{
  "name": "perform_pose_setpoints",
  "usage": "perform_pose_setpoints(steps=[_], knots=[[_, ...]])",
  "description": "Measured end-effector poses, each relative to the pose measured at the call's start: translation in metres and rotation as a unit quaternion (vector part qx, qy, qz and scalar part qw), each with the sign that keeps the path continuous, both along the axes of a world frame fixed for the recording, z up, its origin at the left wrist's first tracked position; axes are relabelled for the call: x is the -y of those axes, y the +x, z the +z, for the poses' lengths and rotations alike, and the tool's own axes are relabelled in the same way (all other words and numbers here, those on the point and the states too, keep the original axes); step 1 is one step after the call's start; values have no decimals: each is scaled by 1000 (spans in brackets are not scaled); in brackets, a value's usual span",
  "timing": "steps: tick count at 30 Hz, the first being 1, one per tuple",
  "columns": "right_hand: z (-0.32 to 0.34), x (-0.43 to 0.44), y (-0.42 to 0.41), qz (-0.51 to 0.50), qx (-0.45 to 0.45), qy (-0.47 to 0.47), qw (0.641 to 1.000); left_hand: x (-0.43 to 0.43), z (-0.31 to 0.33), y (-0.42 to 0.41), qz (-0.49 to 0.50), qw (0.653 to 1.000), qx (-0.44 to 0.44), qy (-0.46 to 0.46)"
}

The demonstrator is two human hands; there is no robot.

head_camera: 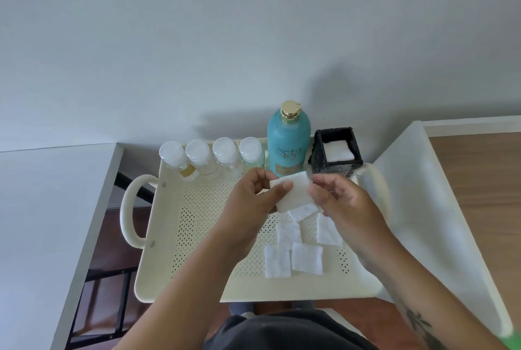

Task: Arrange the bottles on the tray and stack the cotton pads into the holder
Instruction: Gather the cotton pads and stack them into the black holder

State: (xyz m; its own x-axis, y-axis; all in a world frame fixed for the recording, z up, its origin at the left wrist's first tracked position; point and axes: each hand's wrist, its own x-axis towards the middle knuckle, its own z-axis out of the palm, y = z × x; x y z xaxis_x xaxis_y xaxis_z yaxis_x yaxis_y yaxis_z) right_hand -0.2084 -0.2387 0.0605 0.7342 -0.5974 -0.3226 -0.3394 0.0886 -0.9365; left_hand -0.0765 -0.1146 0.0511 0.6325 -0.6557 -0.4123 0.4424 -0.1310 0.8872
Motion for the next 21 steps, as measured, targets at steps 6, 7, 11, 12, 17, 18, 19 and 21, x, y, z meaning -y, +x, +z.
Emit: perform_pose_setpoints(steps=[6, 7, 11, 12, 17, 18, 19, 21], knots=[[-2, 7, -3, -33, 24, 47, 998, 11, 1, -6, -36, 998, -40, -24], [-2, 9, -4, -39, 25, 43, 998, 10, 0, -6, -40, 998, -34, -17], [0, 13, -3, -76, 48, 39, 995, 7, -1, -7, -78, 997, 18, 18], [0, 12, -2, -92, 60, 55, 992, 7, -1, -8, -83, 996, 28, 21], [-3, 3, 4, -113, 78, 159, 978, 9, -1, -10, -41, 999, -7, -2], [-3, 3, 5, -110, 75, 153, 979, 9, -2, -10, -40, 999, -7, -1], [-2, 4, 6, -109, 70, 137, 982, 8, -3, -10, -40, 999, -5, 3], [1, 14, 9, -107, 54, 59, 991, 6, -8, -9, -38, 999, 7, 19]])
